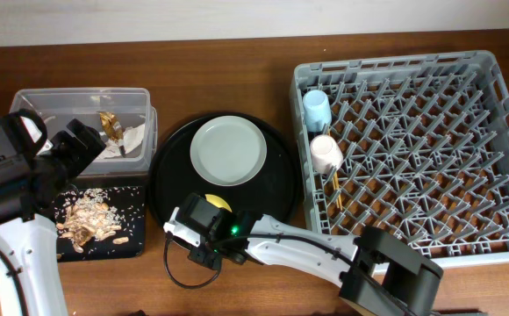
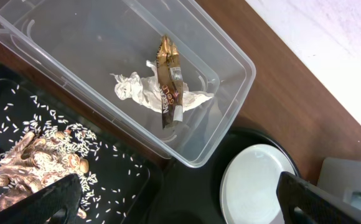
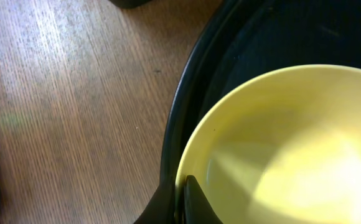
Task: Sort waste into correct bins and load items into the dishwasher rack
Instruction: 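Reach the right gripper to the yellow bowl and grasp its rim, then carry the yellow bowl into the rack and release it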
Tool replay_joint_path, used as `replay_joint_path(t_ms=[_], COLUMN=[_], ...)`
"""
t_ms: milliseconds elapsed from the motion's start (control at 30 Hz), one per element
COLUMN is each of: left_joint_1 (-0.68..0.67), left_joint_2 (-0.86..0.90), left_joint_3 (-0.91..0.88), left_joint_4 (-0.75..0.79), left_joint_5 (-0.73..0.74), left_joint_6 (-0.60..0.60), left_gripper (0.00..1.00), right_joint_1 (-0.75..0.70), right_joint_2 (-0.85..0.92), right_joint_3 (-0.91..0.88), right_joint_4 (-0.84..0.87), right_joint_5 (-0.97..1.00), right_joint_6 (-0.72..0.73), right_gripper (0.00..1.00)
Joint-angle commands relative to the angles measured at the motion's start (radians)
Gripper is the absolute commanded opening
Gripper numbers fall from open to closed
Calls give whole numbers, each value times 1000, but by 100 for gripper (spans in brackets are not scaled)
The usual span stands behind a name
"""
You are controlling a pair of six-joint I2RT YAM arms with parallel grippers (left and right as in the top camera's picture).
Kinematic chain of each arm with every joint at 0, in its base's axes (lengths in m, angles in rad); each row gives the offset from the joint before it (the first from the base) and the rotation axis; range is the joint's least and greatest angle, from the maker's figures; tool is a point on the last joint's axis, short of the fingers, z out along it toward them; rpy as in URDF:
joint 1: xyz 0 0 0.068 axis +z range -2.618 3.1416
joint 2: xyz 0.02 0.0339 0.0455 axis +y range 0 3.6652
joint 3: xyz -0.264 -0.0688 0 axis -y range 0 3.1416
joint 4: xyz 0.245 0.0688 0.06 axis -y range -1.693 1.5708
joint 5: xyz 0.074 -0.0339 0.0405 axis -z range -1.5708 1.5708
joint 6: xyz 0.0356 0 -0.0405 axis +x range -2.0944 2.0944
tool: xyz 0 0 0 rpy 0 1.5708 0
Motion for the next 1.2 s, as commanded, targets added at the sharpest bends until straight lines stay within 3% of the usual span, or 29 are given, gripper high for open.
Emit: replay_joint_path(t_ms=[0,233,467,633,867,1167], left_joint_1=[7,7,7,7,7,7], left_joint_2=[-3,-3,-3,-3,-3,-3], left_joint_3=[8,8,8,8,8,8], left_joint_4=[2,2,2,2,2,2], left_joint_5=[10,10,10,10,10,10], left_joint_6=[-5,-5,-5,-5,-5,-5], left_gripper=[99,99,99,99,99,99], right_joint_1=[-2,-29,-304,-600,-913,-1254], right_joint_2=[-14,-303,-614,-652,-651,-641], right_joint_3=[6,71,70,56,-21,-277], right_joint_4=[-41,-185,-472,-630,-650,-625], right_joint_5=[23,2,-51,-471,-1022,-1287], right_joint_6=[3,91,174,53,-110,-169], right_gripper=[4,4,4,4,4,4])
